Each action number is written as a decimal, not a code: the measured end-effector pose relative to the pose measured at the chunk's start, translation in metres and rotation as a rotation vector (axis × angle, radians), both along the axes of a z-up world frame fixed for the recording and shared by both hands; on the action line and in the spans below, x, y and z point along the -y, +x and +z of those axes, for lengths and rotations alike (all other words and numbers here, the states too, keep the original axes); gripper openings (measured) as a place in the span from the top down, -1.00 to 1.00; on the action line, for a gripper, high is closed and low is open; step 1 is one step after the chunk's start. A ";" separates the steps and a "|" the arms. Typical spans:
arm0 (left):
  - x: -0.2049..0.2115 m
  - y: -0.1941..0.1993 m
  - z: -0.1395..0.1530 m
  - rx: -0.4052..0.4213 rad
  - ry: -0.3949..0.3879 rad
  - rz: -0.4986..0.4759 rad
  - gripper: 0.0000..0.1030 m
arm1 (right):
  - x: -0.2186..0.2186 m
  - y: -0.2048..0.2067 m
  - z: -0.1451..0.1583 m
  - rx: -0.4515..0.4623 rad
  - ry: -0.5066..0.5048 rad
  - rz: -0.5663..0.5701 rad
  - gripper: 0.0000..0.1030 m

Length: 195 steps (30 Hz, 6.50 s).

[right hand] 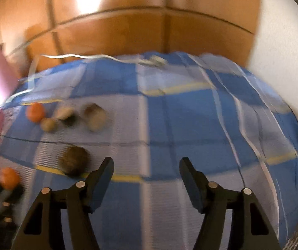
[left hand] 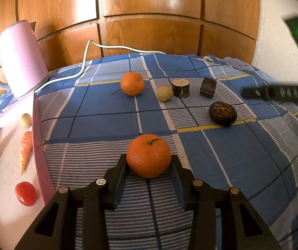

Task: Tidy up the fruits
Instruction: 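Hold the orange in the left tool while the right tool grasps the dark square slice, then carry the orange into the white tray and open the left tool, then carry the dark slice into the white tray and open the right tool, then move the right tool back toward the remaining produce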

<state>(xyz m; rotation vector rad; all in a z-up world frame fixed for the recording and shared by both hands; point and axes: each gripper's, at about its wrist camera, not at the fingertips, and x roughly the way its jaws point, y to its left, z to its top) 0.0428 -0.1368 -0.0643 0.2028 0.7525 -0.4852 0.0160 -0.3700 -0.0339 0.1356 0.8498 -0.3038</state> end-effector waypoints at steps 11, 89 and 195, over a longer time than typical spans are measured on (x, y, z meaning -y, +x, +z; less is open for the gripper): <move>0.000 -0.003 0.000 0.011 0.000 -0.001 0.18 | -0.044 0.083 0.004 -0.156 -0.142 0.342 -0.29; -0.145 0.031 0.070 -0.011 -0.040 0.555 -0.38 | -0.001 0.084 0.052 -0.036 -0.225 0.313 0.25; -0.195 -0.025 0.065 0.012 -0.149 0.563 -0.45 | -0.203 0.030 0.035 0.048 -0.092 0.599 0.15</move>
